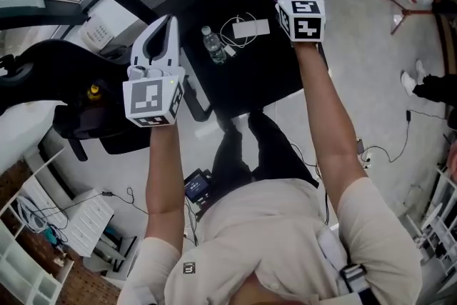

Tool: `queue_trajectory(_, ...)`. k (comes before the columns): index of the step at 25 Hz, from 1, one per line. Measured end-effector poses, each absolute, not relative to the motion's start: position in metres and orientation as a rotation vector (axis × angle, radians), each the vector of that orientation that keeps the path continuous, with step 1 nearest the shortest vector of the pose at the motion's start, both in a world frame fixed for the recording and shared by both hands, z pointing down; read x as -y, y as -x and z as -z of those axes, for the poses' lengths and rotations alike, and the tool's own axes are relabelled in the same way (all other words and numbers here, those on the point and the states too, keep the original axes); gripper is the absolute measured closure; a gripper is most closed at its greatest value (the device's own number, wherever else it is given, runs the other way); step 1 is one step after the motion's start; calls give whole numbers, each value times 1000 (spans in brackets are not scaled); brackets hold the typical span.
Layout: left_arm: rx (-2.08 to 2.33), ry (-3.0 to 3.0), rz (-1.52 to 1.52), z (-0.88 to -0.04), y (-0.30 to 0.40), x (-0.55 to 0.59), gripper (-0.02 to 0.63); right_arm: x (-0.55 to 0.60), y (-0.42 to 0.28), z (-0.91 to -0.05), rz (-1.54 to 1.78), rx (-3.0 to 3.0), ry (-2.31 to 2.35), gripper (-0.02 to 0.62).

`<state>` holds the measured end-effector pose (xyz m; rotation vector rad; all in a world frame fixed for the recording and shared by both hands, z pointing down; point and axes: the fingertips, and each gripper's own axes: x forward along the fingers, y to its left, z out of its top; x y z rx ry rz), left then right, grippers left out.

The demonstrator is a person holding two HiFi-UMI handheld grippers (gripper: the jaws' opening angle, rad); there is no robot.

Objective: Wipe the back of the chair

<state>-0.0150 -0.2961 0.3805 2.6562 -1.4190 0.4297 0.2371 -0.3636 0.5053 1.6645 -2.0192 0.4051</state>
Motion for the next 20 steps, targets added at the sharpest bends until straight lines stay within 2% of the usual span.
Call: queue_trajectory(20, 1493, -2749, -362, -255, 68, 232, 600, 267, -207, -310, -149, 2150, -1676, 560)
